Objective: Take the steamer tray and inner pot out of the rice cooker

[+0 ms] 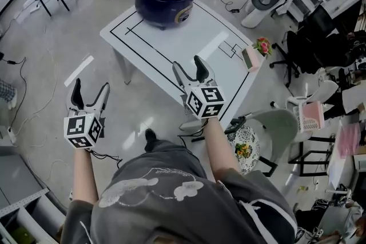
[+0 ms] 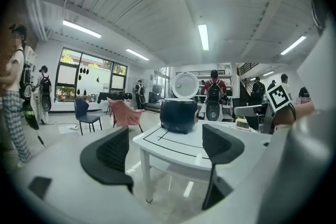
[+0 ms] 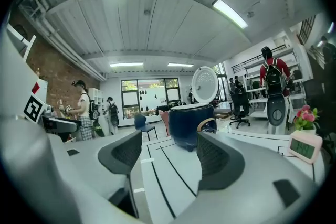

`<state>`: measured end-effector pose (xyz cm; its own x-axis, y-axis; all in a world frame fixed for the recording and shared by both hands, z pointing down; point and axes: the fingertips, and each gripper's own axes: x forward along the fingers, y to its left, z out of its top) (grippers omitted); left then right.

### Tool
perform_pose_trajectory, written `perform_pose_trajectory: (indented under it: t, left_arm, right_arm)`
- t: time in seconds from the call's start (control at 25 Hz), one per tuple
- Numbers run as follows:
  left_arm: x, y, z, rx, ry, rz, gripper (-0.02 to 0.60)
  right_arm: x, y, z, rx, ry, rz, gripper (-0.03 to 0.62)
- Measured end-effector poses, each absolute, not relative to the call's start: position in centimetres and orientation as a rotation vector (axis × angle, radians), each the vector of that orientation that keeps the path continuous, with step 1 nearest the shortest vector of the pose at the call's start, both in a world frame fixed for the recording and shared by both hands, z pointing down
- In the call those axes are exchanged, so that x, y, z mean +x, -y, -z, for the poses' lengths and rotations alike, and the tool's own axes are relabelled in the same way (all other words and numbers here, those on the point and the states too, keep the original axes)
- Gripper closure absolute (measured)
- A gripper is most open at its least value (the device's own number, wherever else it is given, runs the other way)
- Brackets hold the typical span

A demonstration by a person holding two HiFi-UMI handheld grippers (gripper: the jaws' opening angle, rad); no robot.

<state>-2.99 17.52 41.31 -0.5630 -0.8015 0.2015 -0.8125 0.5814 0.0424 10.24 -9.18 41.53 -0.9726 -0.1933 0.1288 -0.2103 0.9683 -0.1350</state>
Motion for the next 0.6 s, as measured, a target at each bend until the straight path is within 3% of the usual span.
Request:
perform_pose_trajectory:
  t: [0.6]
  left_arm:
    - [-13.9,-6.1,-40.7,1.419,2.608,-0.120,0.152]
  right_arm:
    - [1.0,19.3,-42.3,0.378,2.994,-0.296,0.276]
